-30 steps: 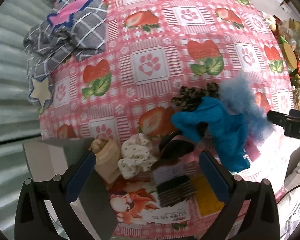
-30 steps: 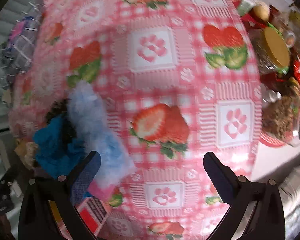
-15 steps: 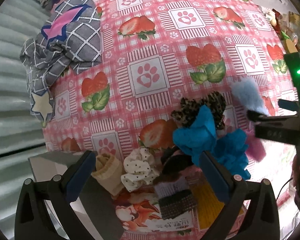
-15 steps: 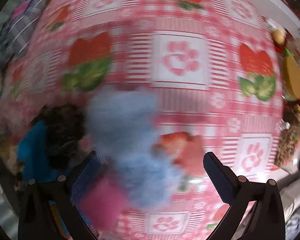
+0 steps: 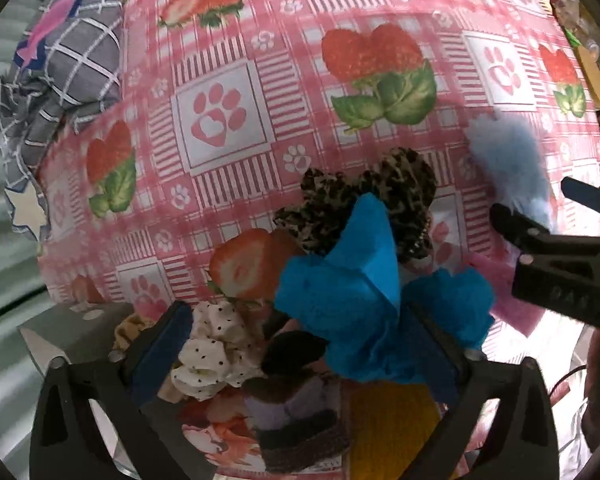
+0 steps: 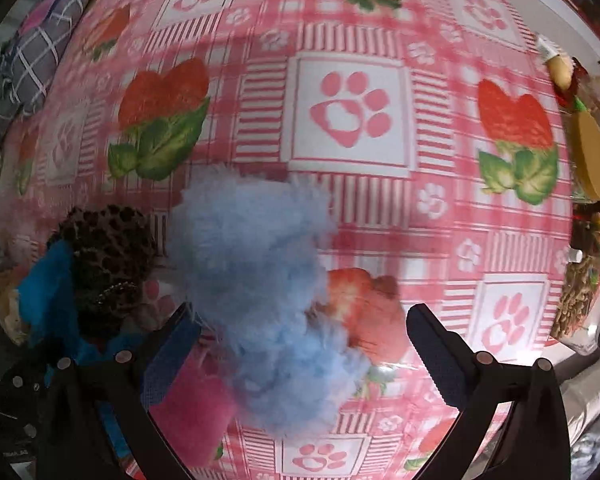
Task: Organize soft objects
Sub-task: 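Grasp the blue cloth with the left gripper while the right gripper grasps the fluffy plush, then lift and carry the blue cloth and fluffy plush over the white box with both grippers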
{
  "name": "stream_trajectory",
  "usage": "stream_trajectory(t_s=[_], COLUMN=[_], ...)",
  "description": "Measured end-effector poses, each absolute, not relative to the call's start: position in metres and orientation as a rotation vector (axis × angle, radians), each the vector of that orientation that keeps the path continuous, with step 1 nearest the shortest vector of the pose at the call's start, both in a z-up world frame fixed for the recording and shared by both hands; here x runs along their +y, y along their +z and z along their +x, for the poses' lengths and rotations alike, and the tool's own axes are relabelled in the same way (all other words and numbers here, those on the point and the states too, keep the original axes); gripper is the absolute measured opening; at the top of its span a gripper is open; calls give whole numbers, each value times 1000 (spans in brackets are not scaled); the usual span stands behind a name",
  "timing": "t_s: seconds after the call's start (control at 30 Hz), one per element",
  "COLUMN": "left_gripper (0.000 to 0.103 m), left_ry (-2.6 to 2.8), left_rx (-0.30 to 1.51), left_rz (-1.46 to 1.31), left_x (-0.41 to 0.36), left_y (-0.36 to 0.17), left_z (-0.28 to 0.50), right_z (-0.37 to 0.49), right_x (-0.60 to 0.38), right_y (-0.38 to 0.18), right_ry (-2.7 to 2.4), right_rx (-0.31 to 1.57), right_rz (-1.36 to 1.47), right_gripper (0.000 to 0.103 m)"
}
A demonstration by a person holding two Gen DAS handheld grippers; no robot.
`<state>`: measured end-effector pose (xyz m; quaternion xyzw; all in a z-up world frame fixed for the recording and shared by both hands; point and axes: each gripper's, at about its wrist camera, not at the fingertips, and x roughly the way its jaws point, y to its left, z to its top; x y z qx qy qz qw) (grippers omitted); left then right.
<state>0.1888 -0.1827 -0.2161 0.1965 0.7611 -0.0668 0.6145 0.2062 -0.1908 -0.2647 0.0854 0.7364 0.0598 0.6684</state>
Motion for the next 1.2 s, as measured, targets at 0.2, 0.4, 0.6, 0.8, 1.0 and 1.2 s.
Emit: stream_trajectory(t_s=[0.2, 0.4, 0.6, 0.8, 1.0, 1.2], left_gripper=[49, 20, 19, 19, 19, 19], left_ry=[-167, -230, -224, -240, -276, -338], left_rx=[1834, 1783, 1678, 1580, 1524, 1469], left_rz=[397, 331, 252, 247, 258, 289], left_x=[-177, -169, -155, -156, -190, -215], left_y=[-232, -223, -193, -157, -126, -107], left_z=[192, 186, 189, 189, 194, 180], right_z=[201, 197, 191, 201, 170, 158], right_x=[-156, -124, -136, -169, -179, -177], right_y=[-259, -253, -210, -181, -166, -158], right_ry=[185, 229, 247, 232, 218, 182], right_rx=[1636, 1629, 1567, 1541, 1513, 1492], right_rz=[151, 217, 298, 353, 386, 422], right_gripper=[76, 33, 33, 33, 33, 33])
